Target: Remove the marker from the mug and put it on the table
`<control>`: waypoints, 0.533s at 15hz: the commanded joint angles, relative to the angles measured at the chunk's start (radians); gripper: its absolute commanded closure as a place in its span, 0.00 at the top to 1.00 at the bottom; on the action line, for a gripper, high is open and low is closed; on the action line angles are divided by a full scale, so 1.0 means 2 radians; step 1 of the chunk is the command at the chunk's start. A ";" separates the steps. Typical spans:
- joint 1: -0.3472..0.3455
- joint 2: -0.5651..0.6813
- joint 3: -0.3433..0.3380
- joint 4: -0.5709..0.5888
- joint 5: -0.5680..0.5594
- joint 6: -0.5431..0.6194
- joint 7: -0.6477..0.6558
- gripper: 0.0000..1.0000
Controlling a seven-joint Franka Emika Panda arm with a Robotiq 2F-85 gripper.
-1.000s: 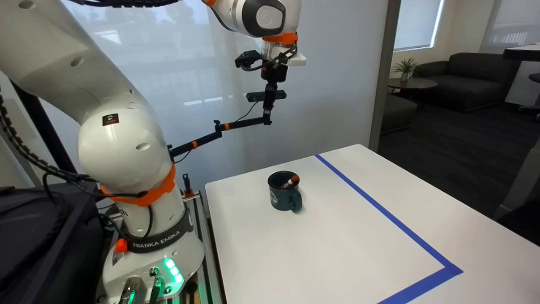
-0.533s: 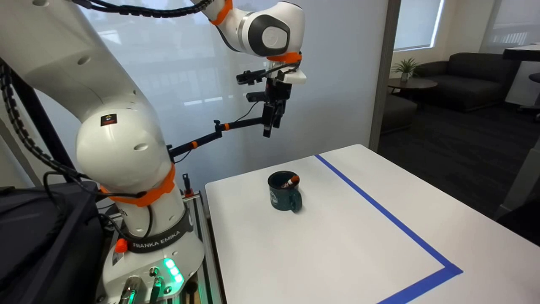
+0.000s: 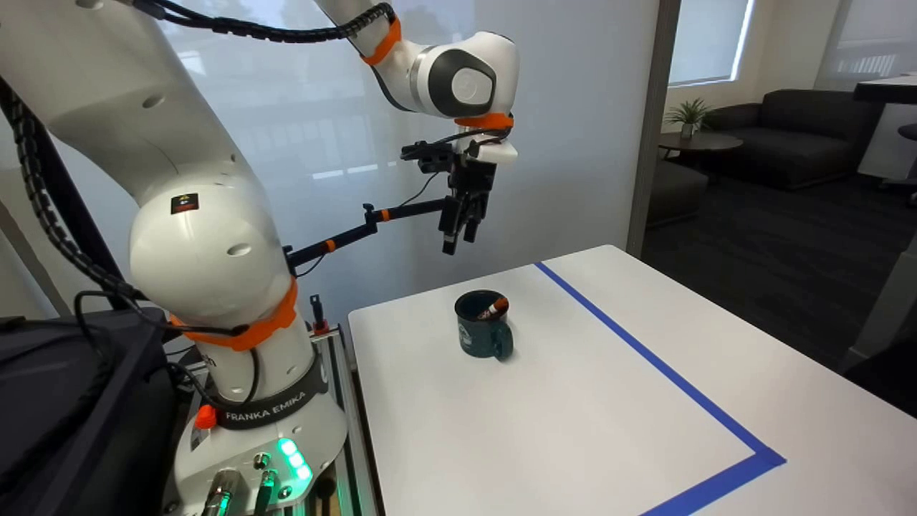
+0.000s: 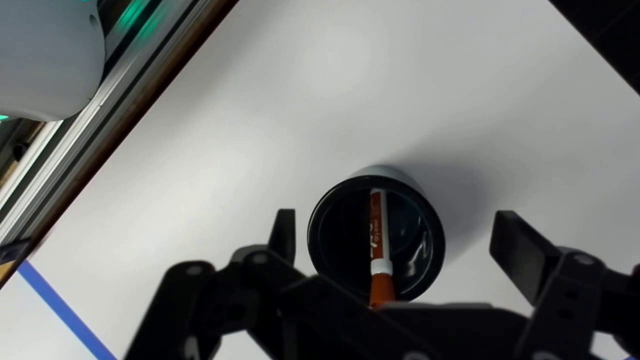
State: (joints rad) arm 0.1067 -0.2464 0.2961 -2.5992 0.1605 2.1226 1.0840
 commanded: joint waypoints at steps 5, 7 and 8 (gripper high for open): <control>-0.005 0.018 -0.025 -0.015 -0.049 0.022 0.032 1.00; -0.008 0.022 -0.033 -0.019 -0.062 0.041 0.023 1.00; -0.009 0.022 -0.038 -0.021 -0.065 0.056 0.013 1.00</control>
State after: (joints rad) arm 0.0948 -0.2025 0.2401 -2.6246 0.0707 2.1658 1.1216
